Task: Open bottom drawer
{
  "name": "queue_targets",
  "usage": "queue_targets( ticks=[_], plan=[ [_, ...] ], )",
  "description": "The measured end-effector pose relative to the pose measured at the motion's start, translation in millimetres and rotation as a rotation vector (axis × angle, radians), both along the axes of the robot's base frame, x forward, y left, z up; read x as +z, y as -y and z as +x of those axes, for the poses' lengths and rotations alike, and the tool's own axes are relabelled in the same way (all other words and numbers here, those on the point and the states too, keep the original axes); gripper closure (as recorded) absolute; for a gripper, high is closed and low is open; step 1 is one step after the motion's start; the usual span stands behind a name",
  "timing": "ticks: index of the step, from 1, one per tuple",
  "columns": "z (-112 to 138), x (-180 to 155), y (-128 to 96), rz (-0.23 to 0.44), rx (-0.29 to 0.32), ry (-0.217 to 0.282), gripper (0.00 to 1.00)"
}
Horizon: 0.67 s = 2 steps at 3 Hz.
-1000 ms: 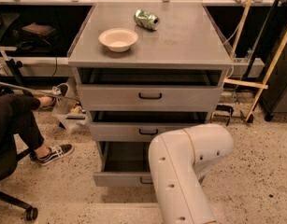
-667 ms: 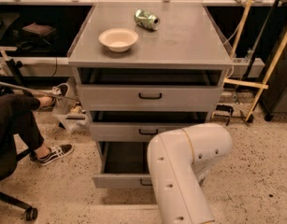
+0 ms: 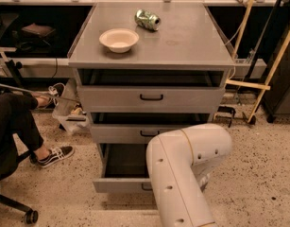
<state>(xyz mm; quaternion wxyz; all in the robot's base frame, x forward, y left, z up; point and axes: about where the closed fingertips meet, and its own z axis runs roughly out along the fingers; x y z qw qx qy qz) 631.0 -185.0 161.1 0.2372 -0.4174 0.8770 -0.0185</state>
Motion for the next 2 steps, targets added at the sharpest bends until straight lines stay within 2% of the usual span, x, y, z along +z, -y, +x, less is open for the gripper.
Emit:
queue_targets(
  ticks=[2],
  plan=[
    [-16.8,-0.6,-0.5,0.011,0.004,-0.012,1.0]
  ],
)
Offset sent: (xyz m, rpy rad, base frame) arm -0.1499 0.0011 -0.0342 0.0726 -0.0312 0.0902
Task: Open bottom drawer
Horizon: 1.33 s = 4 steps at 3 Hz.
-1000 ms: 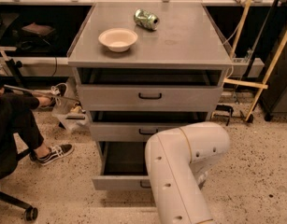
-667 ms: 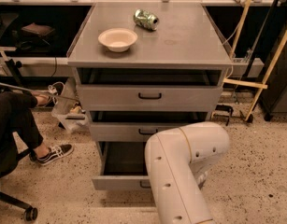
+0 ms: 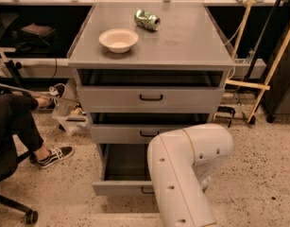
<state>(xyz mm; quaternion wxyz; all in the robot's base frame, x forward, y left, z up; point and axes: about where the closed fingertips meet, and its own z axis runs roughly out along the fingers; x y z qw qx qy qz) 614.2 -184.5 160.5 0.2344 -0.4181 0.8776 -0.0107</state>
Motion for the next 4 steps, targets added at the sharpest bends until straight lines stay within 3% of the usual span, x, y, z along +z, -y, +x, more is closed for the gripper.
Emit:
queue_targets(
  ticks=[4],
  plan=[
    [-18.2,0.3,0.4,0.006,-0.005,-0.006,1.0]
  ],
)
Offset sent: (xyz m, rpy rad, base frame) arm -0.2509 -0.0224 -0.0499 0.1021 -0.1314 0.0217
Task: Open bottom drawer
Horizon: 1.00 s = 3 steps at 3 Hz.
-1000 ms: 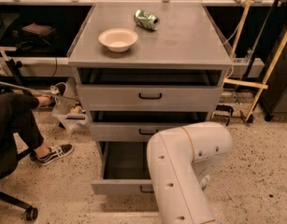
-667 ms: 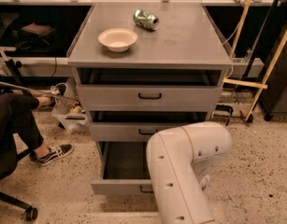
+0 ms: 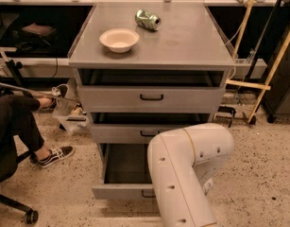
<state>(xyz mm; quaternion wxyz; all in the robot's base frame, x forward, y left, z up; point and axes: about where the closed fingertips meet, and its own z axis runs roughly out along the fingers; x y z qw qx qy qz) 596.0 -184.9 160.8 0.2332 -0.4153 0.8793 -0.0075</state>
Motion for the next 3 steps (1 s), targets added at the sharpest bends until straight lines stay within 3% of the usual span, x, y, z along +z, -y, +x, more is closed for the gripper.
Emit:
queue_targets(
  ticks=[1,3],
  plan=[
    [-16.6,-4.8,2.2,0.004,-0.004,0.007,1.0],
    [-25.4,-2.5,1.9,0.006,0.0,0.017,1.0]
  ],
)
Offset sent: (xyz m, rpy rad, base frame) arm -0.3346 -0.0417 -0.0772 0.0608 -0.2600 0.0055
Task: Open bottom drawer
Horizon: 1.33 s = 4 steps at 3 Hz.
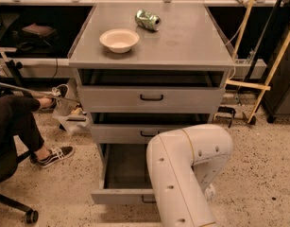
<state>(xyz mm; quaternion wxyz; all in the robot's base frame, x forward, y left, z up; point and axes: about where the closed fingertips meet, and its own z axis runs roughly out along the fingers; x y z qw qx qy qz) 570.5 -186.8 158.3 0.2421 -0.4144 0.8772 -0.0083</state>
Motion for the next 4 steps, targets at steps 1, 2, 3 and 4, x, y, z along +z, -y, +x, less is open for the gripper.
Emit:
queue_targets(
  ticks=[1,2,3,4],
  plan=[
    [-0.5,2.1,-1.5,0.0,0.0,0.0,1.0],
    [-16.2,-1.1,2.0,0.013,0.006,0.033,1.0],
    [-15.6,2.5,-0.4,0.013,0.006,0.033,1.0],
    [-31.3,-1.4,1.7,0.018,-0.011,0.017,1.0]
  ],
)
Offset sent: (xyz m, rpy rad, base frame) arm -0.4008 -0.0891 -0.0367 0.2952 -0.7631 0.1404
